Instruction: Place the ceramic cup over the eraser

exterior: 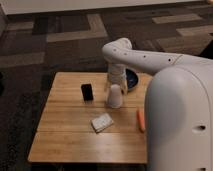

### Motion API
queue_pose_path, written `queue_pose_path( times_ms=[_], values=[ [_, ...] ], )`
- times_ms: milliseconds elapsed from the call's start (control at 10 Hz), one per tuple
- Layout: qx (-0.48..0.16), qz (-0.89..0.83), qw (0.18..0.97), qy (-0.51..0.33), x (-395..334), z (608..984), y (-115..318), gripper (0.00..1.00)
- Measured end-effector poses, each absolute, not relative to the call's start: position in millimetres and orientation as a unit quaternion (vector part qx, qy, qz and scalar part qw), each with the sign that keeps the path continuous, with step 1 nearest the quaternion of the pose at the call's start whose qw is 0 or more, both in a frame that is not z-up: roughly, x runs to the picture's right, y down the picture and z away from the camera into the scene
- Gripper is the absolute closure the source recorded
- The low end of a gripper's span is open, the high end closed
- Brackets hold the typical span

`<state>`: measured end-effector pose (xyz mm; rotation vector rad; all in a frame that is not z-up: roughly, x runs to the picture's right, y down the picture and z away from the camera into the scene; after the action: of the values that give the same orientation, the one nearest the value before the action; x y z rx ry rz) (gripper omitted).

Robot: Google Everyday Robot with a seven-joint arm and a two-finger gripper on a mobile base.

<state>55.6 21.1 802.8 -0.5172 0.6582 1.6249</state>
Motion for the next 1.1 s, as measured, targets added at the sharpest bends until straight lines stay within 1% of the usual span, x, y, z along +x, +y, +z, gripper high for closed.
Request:
queue_pose_path(
  times_ms=[200, 400, 500, 600, 900, 1100],
  values=[
    [-0.225, 0.702, 0.611, 0.290, 54.7, 803.2, 22.0, 0.62],
    [-0.218, 0.704, 0.612, 0.288, 53.8, 799.5, 16.9, 0.87],
    [-0.215, 0.706, 0.612, 0.284, 52.3, 794.6, 12.6, 0.95],
    [-0.212, 0.710, 0.613, 0.275, 48.2, 786.5, 5.4, 1.00],
    [-0.200, 0.707, 0.623, 0.269, 33.7, 749.3, -15.9, 1.00],
    [-0.194, 0.705, 0.636, 0.247, 15.0, 724.6, -37.9, 1.00]
  ],
)
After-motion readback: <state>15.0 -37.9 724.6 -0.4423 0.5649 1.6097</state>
